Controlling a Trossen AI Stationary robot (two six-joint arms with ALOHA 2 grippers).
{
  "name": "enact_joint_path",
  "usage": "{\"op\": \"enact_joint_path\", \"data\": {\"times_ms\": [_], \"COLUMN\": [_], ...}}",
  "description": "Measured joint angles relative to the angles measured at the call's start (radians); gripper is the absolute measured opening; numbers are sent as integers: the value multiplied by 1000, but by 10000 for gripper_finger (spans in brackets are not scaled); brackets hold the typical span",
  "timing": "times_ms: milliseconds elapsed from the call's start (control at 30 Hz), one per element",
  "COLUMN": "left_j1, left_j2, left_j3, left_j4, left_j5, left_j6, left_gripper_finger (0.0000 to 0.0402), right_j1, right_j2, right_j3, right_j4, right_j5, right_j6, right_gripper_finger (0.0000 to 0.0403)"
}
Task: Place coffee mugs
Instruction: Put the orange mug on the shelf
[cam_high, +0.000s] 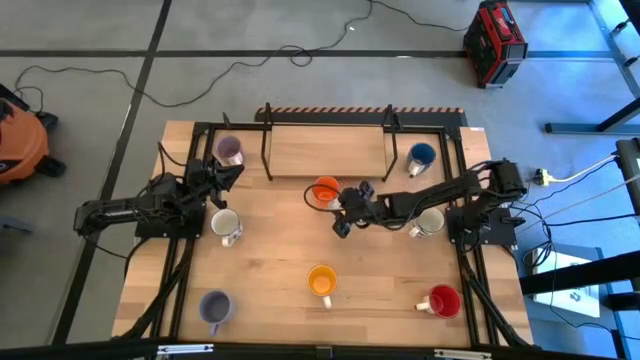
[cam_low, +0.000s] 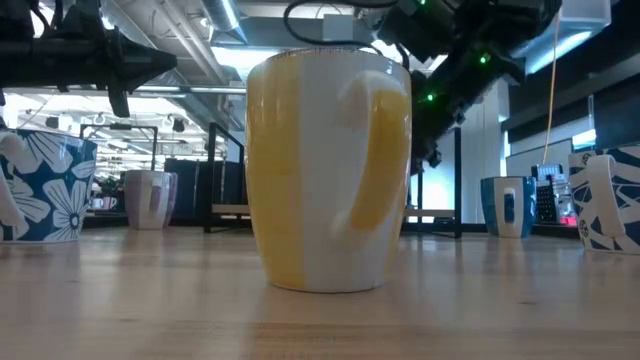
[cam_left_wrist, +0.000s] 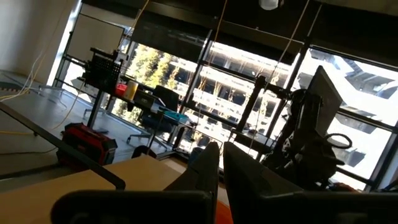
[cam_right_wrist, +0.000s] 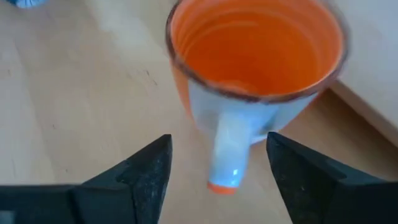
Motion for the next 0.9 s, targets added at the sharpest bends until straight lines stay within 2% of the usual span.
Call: {"op": "enact_joint_path", "data": {"times_ms": [200,500,800,900], "left_j1": [0,0,0,0], "left_j2": [0,0,0,0], "left_j3": [0,0,0,0], "left_j4": [0,0,0,0], "left_j5": [0,-1,-2,-2], "left_j6": [0,0,0,0], "left_gripper_finger": [18,18,18,18], "right_j1": [0,0,1,1], "right_j2": [14,14,-2,-43], "right_j3": [0,0,-2,-2], "right_j4": [24,21,5,-14], "right_j5": [22,38,58,99], "right_j6": [-6,-19,-10,19], "right_gripper_finger": [189,38,33,33]}}
